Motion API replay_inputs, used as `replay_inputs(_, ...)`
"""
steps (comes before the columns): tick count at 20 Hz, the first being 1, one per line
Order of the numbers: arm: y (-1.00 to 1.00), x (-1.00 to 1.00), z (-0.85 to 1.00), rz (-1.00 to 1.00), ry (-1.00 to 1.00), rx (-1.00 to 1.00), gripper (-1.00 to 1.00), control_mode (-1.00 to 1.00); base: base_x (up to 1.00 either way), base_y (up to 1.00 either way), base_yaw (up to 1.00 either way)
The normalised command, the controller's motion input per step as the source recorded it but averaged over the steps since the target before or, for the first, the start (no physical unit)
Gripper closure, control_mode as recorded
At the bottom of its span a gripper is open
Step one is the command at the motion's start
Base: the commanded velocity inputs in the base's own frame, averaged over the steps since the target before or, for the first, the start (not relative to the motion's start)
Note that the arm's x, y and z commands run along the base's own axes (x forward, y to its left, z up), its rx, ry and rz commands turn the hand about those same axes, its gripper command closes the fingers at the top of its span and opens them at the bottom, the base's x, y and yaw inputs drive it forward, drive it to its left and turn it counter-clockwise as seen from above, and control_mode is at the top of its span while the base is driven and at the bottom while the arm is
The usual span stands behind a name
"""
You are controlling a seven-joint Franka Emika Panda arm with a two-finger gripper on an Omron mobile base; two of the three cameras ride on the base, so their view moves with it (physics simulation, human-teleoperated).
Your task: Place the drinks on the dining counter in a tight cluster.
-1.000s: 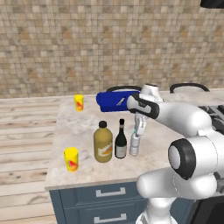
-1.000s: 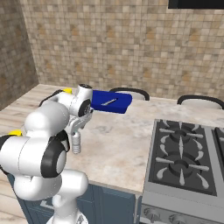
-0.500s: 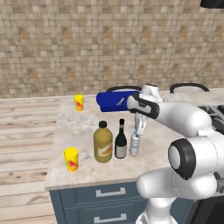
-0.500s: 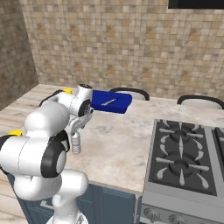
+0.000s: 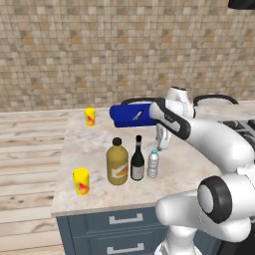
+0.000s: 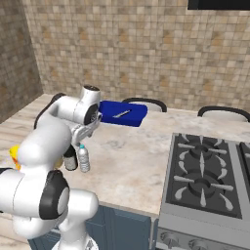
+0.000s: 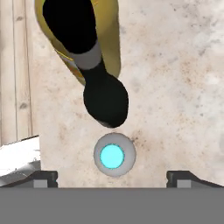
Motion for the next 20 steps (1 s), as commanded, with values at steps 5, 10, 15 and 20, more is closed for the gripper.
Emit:
replay_inputs(5, -0.01, -0.32, 0.44, -0.01, -0.06, 0.0, -1.0, -1.0, 0.0, 0.0, 0.0)
replay_inputs(10, -0.06, -0.54, 0.17, -0.23, 0.0, 0.0, -1.0, -1.0, 0.0, 0.0, 0.0)
replay_inputs(15, -0.14, -0.25, 0.01, -0.54, 0.07, 0.0, -1.0, -1.0, 0.0, 0.0, 0.0)
replay_inputs(20, -0.11, 0.0, 0.08, -0.77, 0.03, 0.0, -1.0, -1.0, 0.0, 0.0, 0.0)
